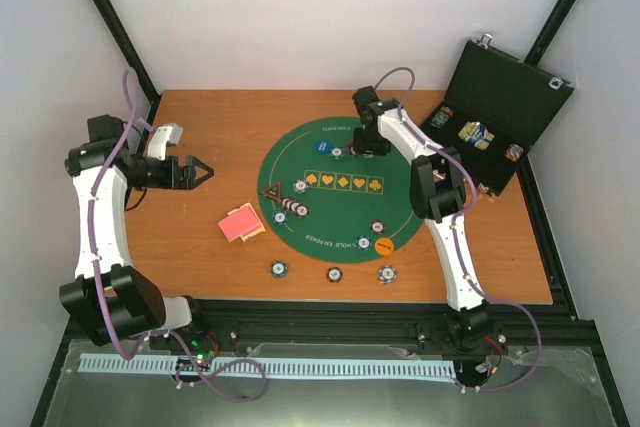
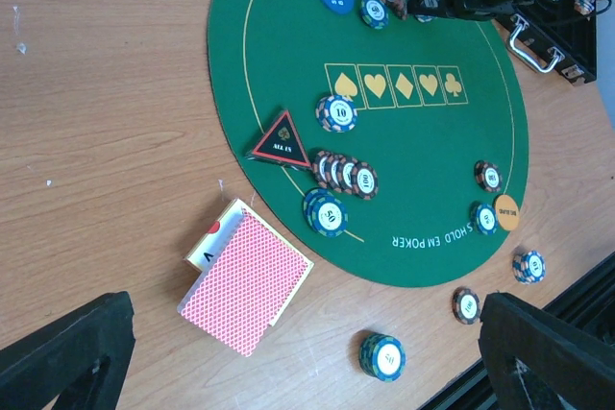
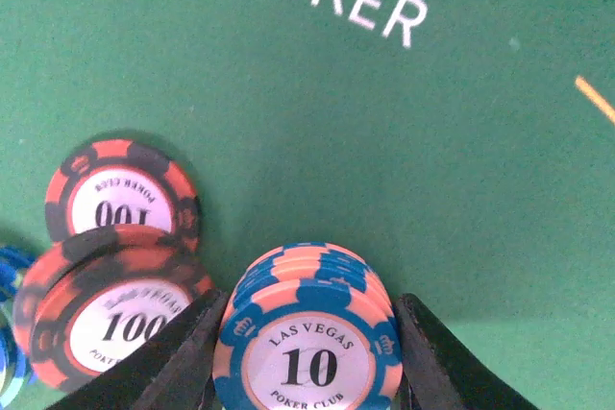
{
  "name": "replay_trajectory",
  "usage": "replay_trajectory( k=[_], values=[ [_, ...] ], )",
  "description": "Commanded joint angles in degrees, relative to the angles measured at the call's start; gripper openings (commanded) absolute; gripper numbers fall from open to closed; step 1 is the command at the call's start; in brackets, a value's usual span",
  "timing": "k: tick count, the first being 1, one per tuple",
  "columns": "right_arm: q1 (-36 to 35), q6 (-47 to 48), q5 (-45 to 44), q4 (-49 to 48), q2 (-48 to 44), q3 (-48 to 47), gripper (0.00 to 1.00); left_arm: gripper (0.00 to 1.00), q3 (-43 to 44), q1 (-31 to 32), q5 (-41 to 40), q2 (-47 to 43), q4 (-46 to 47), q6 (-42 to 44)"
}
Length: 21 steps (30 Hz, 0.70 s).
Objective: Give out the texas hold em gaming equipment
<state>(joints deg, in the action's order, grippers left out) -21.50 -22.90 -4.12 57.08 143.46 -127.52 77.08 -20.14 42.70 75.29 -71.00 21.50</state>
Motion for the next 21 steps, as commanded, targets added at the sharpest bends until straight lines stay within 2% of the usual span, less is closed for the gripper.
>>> replay_trajectory(
  k=[1, 4, 9, 11, 14, 21],
  values=[
    [1.41, 0.48, 1.53, 0.97, 1.81, -4.38, 0.31, 1.00, 0.63, -0.43, 1.31, 0.08, -0.72, 1.26],
    [1.46, 0.44, 2.17, 1.56, 2.95, -5.75, 0.33, 1.00, 0.76, -0.43, 1.05, -0.13, -0.76, 1.48],
    [1.44, 0.83, 2.68, 2.25, 2.28, -5.75, 0.43, 1.00, 0.86, -0.43, 0.87, -0.05, -0.75, 1.29],
    [1.46, 1.21, 1.90, 2.74, 1.46, -5.73, 0.52, 1.00, 0.88, -0.43, 1.19, -0.08, -0.79, 1.14],
    [1.58, 1.95, 1.25, 3.45, 0.10, -5.89, 0.60, 1.00, 0.88, -0.43, 1.28, -0.29, -0.98, 1.09],
    [1.63, 2.28, -0.03, 6.59, -6.42, -5.24, 0.64, 1.00, 1.21, -0.43, 1.71, -0.99, -1.29, 0.49]
  ],
)
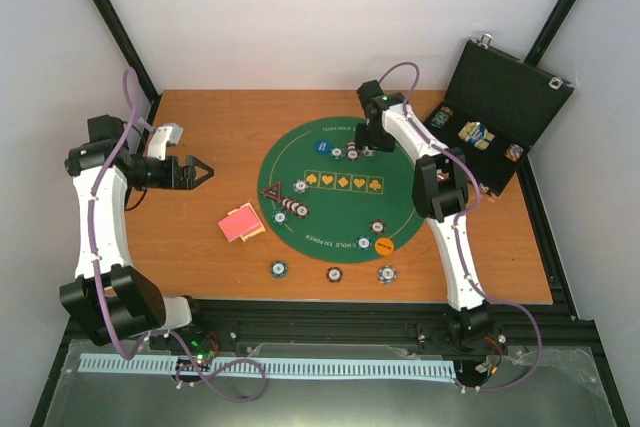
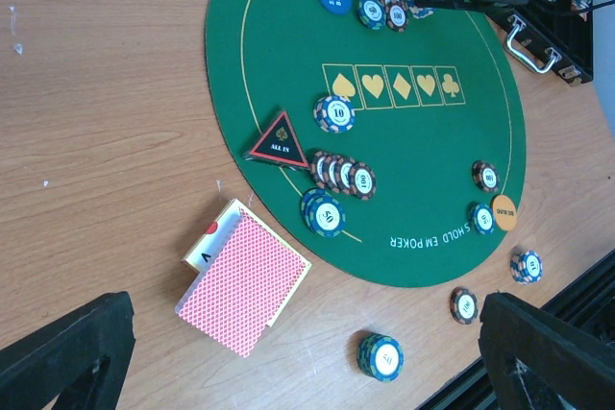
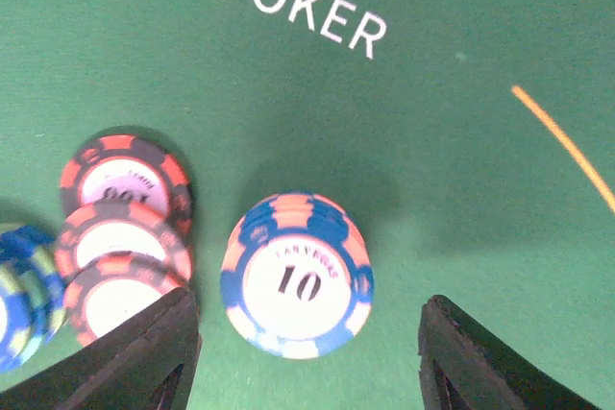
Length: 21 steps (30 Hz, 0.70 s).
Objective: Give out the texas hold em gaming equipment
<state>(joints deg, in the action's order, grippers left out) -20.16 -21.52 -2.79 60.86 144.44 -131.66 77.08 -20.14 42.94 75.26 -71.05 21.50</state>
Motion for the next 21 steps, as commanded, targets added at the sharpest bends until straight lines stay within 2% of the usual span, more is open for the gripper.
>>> replay_trajectory(
  k=[1, 2, 8, 13, 17, 21],
  values=[
    [0.16, 0.88, -1.75, 3.07, -9.11, 0.03, 0.64, 1.00, 1.23, -0.43, 1.39, -1.00, -1.21, 0.42],
    [-0.06, 0.84, -2.20, 2.59, -11.52, 2.53, 0.64, 1.00, 1.13, -0.43, 1.32, -1.00, -1.20, 0.45],
    [-2.54, -2.03, -1.95, -8.49, -33.16, 34.73, 0.69, 1.00, 0.90, -0.43, -0.25, -0.95, -1.08, 0.85],
    [-10.28, -6.26, -5.89, -12.21, -50.98, 58.84, 0.75, 1.00, 1.01, -0.43, 0.64, -1.75, -1.33, 0.52],
    [-17.81, -12.64, -7.12, -12.68, -61.95, 72.44, 0.79, 1.00, 1.07, -0.43, 0.73, -1.88, -1.33, 0.12],
    [-22.38, -19.24, -6.21, -13.72, -70.48, 82.63, 0.82, 1.00, 0.41, -0.43, 0.09, -1.85, -1.14, 0.08]
  ],
)
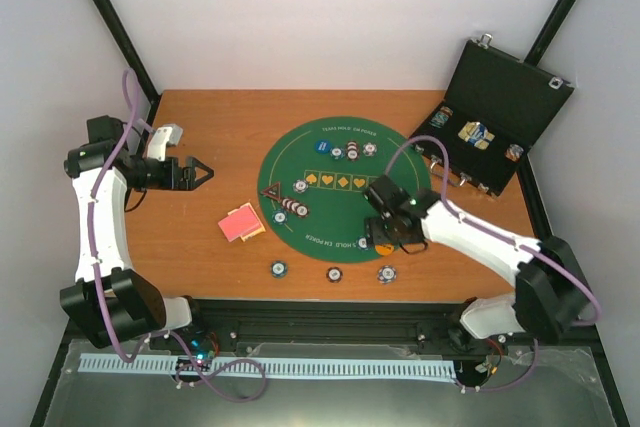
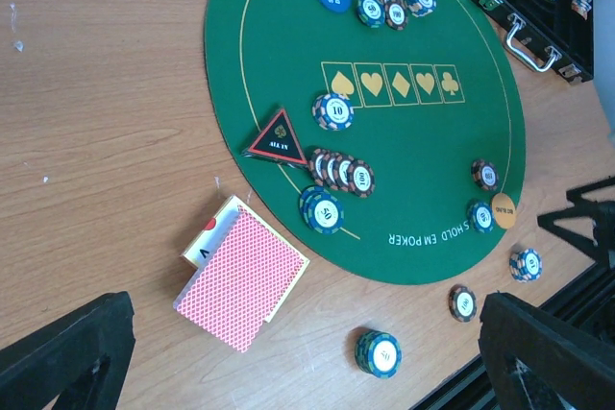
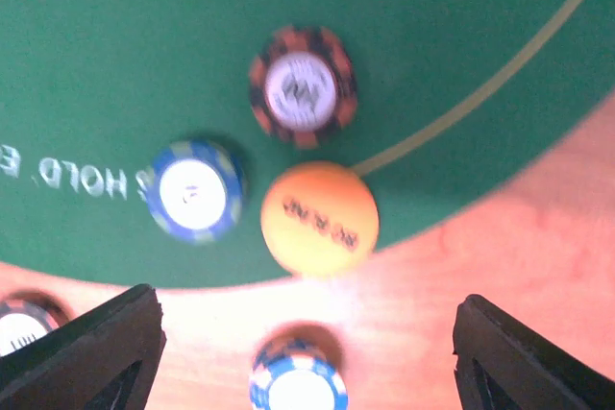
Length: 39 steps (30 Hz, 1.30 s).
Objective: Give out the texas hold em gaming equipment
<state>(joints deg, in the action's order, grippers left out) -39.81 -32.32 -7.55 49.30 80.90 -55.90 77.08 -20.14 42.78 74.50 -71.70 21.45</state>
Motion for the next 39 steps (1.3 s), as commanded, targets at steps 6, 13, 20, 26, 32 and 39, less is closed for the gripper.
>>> replay_trajectory(
  k=[6, 13, 20, 26, 32, 39],
  values=[
    [-7.44, -14.01, 1.53, -4.06, -12.19, 15.45, 0.85, 1.00, -0.18, -0.43, 0.17, -1.22, 0.16, -0.45],
    [-11.09, -15.22, 2.71, -7.37, -8.51, 18.23, 0.85, 1.00, -0.39, -0.43, -0.37, -1.59, 0.56, -0.51],
    [-11.36, -14.98, 3.23, -10.34, -4.90, 19.26, 0.79, 1.00, 0.06, -0.43, -0.33, -1.46, 0.42, -0.71],
    [-11.37, -14.61, 3.03, -11.00, -3.26, 19.03, 0.71, 1.00, 0.87, -0.43, -0.33, -1.48, 0.24, -0.74],
    [-11.41, -14.62, 3.03, -10.52, -3.16, 19.06, 0.60, 1.00, 0.89, -0.43, -0.27, -1.16, 0.35, -0.80],
    [-11.39, -14.31, 1.75, -8.14, -4.86, 18.38, 0.47, 1.00, 0.88, -0.43, -0.13, -0.96, 0.55, -0.97]
  ],
)
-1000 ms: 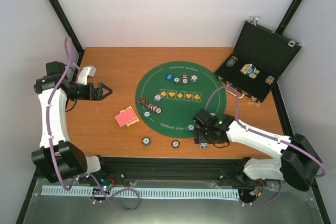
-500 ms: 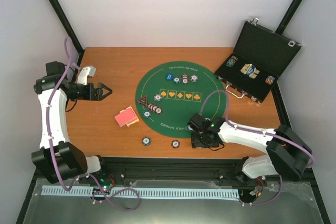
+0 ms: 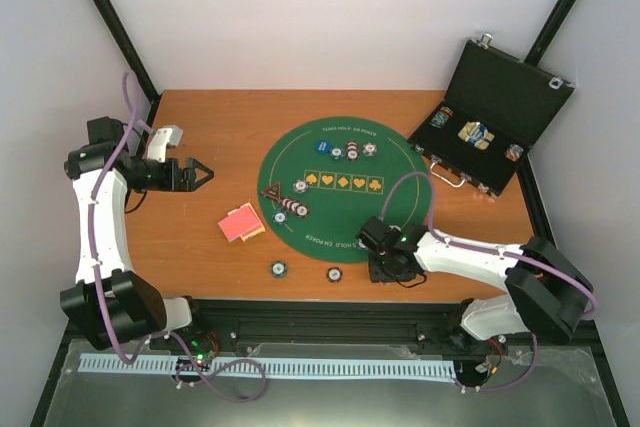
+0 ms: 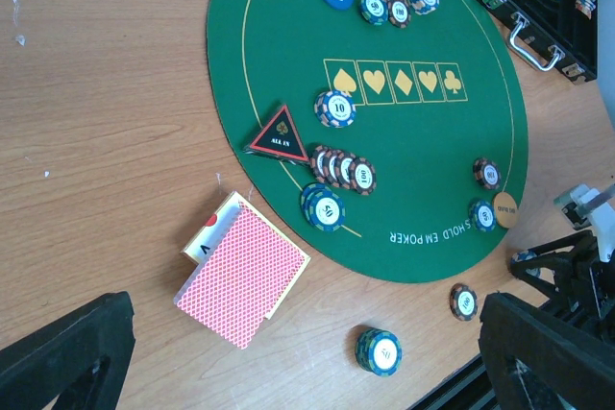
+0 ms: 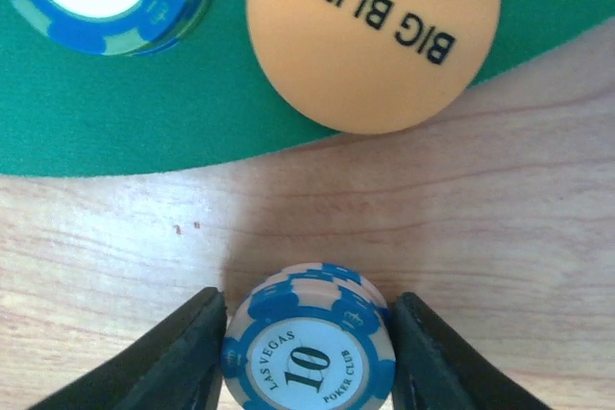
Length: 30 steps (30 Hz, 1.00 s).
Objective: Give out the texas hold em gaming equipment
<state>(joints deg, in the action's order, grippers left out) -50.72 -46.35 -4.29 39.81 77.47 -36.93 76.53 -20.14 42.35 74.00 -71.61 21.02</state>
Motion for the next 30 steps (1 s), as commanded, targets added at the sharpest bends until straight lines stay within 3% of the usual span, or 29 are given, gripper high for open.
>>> replay_trajectory(
  k=[1, 7, 18, 24, 30],
  values=[
    [-0.44, -0.20, -1.56, 1.40, -1.32, -0.60, 0.44, 1.00, 1.43, -0.43, 0.28, -0.53, 0.50, -0.58],
    [-0.44, 0.09, -1.97, 2.28, -1.30, -1.23, 0.34, 1.00, 1.25, -0.43, -0.06, -0.66, 0.57, -0.36],
    [0.71, 3.41, -4.77, 13.22, -5.34, -10.44, 0.30, 1.00, 1.47, -0.43, 0.84, -0.25, 0.54, -0.12],
    [9.52, 9.72, -4.81, 13.36, -3.01, -16.25, 0.30, 1.00, 0.42, -0.43, 0.92, -0.17, 0.64, 0.66],
    [19.58, 17.21, -3.53, 10.69, 5.79, -23.47, 0.30, 1.00, -0.87, -0.43, 1.82, 0.37, -0.54, 4.13]
  ],
)
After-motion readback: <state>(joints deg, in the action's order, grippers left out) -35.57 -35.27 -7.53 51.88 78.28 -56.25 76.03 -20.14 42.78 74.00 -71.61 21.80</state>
